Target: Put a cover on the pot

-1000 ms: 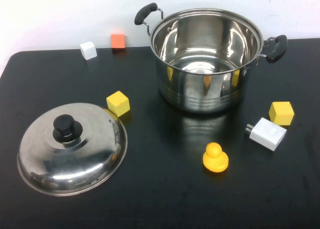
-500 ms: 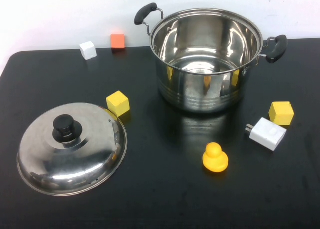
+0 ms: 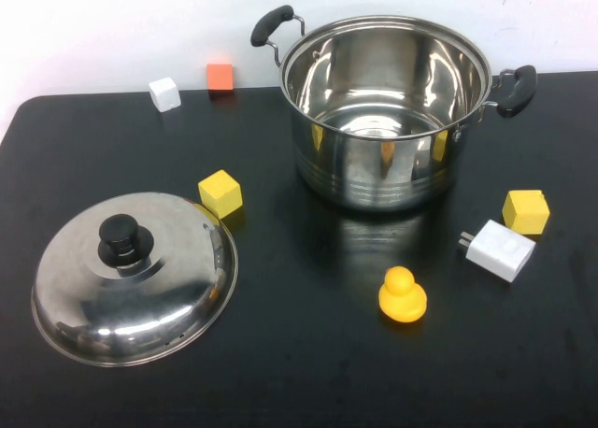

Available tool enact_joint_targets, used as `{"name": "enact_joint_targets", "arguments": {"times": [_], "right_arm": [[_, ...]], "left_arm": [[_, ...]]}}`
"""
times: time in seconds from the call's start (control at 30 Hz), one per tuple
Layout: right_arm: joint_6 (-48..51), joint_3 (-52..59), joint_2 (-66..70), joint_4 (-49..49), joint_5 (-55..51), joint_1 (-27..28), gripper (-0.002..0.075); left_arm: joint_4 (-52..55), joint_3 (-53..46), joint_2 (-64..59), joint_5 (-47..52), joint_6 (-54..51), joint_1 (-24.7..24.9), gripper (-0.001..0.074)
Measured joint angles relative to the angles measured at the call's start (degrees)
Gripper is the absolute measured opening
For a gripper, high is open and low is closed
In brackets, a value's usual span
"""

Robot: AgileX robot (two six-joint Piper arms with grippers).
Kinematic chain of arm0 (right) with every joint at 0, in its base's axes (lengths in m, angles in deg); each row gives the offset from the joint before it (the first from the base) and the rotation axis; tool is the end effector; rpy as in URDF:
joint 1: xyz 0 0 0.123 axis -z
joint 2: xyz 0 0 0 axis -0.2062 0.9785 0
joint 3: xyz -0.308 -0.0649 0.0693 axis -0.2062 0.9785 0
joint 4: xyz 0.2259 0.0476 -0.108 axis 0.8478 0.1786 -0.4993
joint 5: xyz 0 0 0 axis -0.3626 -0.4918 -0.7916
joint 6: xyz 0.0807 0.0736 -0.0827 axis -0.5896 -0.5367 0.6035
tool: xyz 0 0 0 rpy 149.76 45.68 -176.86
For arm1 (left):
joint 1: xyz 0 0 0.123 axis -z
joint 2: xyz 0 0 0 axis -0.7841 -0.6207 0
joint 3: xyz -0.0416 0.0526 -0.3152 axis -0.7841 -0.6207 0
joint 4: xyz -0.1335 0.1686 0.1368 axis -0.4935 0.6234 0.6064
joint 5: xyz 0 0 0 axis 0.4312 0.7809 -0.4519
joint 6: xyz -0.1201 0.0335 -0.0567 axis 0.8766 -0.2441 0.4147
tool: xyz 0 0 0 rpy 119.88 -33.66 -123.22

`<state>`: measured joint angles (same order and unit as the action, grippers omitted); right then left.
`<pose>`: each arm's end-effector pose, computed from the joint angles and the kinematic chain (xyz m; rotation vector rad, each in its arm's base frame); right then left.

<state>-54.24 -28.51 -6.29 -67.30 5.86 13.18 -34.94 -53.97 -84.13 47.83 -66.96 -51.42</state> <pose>0.0627 -0.0025 0.1637 -0.0367 1.8418 -0.0706 0.0528 0.0001 0.2619 -0.1486 1.0880 -0.2463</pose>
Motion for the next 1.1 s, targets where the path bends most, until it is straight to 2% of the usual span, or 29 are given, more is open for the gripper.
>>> {"name": "enact_joint_targets", "arguments": {"times": [0.2, 0.4, 0.63, 0.8, 0.9, 1.0, 1.1], "right_arm": [[0.0, 0.0, 0.0, 0.0, 0.0, 0.0, -0.0002], [0.0, 0.0, 0.0, 0.0, 0.0, 0.0, -0.0002], [-0.25, 0.0, 0.0, 0.0, 0.0, 0.0, -0.0002], [-0.38, 0.0, 0.0, 0.0, 0.0, 0.0, -0.0002], [-0.38, 0.0, 0.0, 0.0, 0.0, 0.0, -0.0002], [-0.41, 0.0, 0.0, 0.0, 0.0, 0.0, -0.0002], [-0.41, 0.0, 0.0, 0.0, 0.0, 0.0, -0.0002]], "left_arm": [[-1.48, 0.24, 0.09, -3.34, 2.2, 0.0, -0.0001], [-1.61, 13.85, -1.34, 11.44, 2.5, 0.0, -0.0001], [-1.61, 27.0, -16.59, 14.62, 3.66, 0.0, -0.0001], [-0.13, 28.6, -30.67, 12.21, 5.05, 0.0, -0.0001], [4.89, 28.6, -39.51, 7.53, 5.4, 0.0, 0.0001], [12.14, 28.6, -47.53, 0.7, 8.56, 0.0, 0.0055], [20.07, 28.7, -54.56, -4.82, 13.89, 0.0, 0.0212]]}}
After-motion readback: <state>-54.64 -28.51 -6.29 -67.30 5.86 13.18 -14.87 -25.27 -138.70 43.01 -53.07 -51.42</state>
